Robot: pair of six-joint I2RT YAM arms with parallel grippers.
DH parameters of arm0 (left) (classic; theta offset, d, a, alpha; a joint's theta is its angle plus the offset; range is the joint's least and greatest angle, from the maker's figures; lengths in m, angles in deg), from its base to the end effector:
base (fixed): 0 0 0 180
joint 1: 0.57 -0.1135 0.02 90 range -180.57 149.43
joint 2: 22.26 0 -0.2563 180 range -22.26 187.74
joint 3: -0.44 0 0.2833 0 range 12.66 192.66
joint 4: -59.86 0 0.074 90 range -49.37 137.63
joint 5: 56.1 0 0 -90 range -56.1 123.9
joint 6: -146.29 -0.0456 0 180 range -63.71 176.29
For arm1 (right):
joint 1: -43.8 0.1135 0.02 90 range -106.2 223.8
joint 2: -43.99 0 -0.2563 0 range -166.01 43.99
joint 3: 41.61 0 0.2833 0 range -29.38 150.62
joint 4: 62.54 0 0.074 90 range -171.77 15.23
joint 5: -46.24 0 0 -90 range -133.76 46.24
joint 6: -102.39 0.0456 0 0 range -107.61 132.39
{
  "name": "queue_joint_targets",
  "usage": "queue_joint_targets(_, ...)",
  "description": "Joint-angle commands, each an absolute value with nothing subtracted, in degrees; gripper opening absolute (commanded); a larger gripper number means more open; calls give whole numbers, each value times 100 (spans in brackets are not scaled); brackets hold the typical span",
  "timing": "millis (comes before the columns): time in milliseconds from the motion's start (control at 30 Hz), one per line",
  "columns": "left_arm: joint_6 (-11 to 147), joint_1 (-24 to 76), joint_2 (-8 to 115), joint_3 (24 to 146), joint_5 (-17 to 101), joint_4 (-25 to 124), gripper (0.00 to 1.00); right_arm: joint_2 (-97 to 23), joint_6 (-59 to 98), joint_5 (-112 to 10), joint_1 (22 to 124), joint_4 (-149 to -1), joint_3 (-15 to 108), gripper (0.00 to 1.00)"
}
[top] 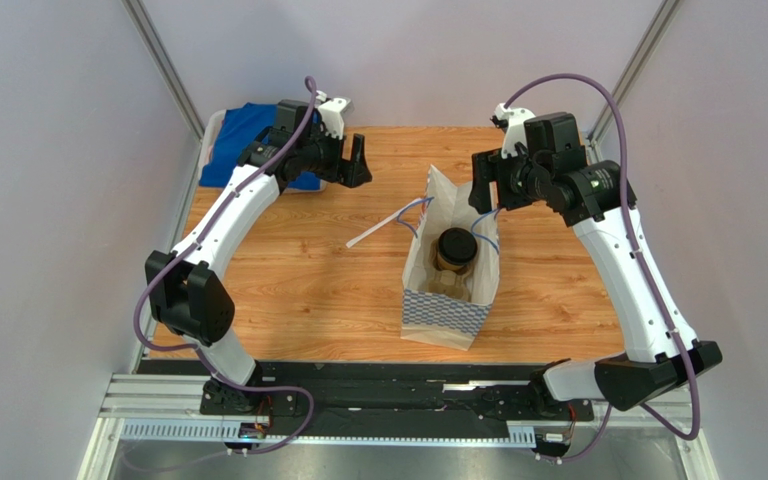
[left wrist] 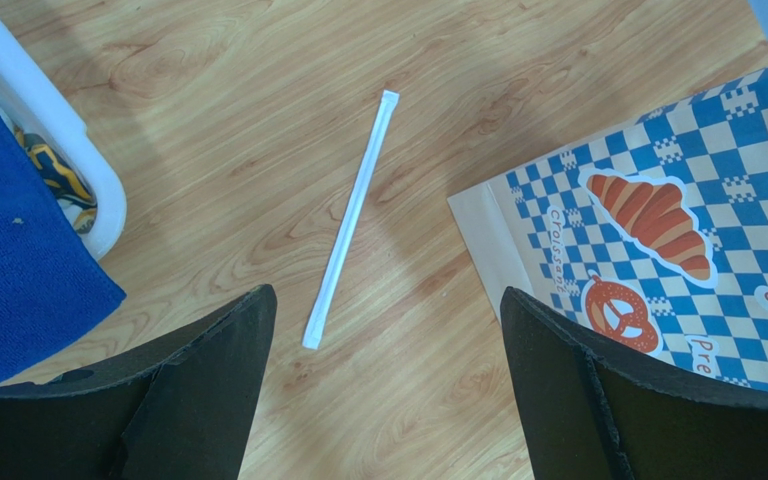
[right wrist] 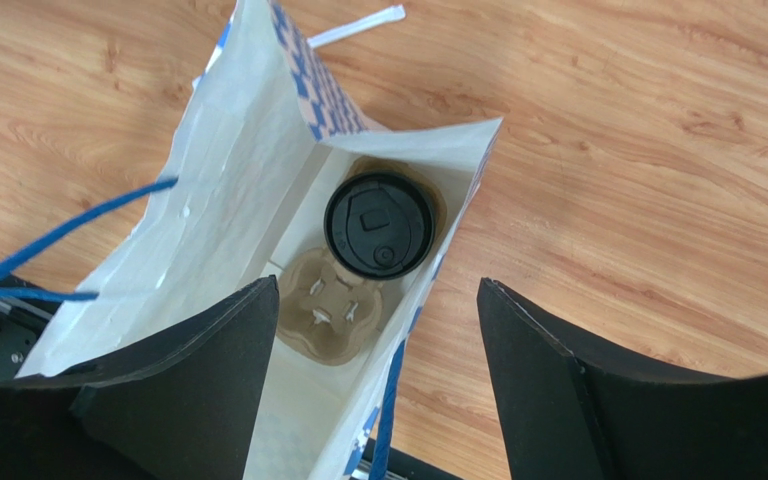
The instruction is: Pack the takeout coffee
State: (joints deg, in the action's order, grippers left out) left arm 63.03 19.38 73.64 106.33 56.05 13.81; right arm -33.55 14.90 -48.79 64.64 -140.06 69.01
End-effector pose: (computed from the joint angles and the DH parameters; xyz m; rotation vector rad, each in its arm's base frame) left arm 0.3883 -0.1592 0.3492 0.4749 2.1792 -0.6833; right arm 0.2671 0.1060 0.4348 -0.4193 2.3254 0.3024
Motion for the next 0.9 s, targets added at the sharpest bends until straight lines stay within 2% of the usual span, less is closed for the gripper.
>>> queue_joint_targets(0, 6375, 1912, 7468, 10662, 5692, 1336, 91, -3494, 1757, -4964, 6244, -13761, 7468, 79)
queue_joint_targets(333, 6051, 1912, 7916, 10820, 5912, 914, 89, -3705, 1828, -4956, 5901, -13717, 8346, 86)
queue_joint_targets(500, 5331, 1938, 8583, 11232, 6044, 185, 77, -3810, 1828, -4728, 5506, -13568, 8786, 94)
queue_joint_targets(567, 5042, 1973, 8995, 11635, 5939, -148, 74, -3784, 1854, -4605, 5261, -13471, 8717, 100)
queue_joint_targets(767, 4540, 2281, 10077, 12682, 5175, -843, 70, -3451, 2074, -4595, 4556, -13172, 7945, 100)
queue_joint_targets(867, 4451, 2404, 10324, 12797, 4893, -836, 69, -3293, 2048, -4587, 4433, -13084, 7672, 100)
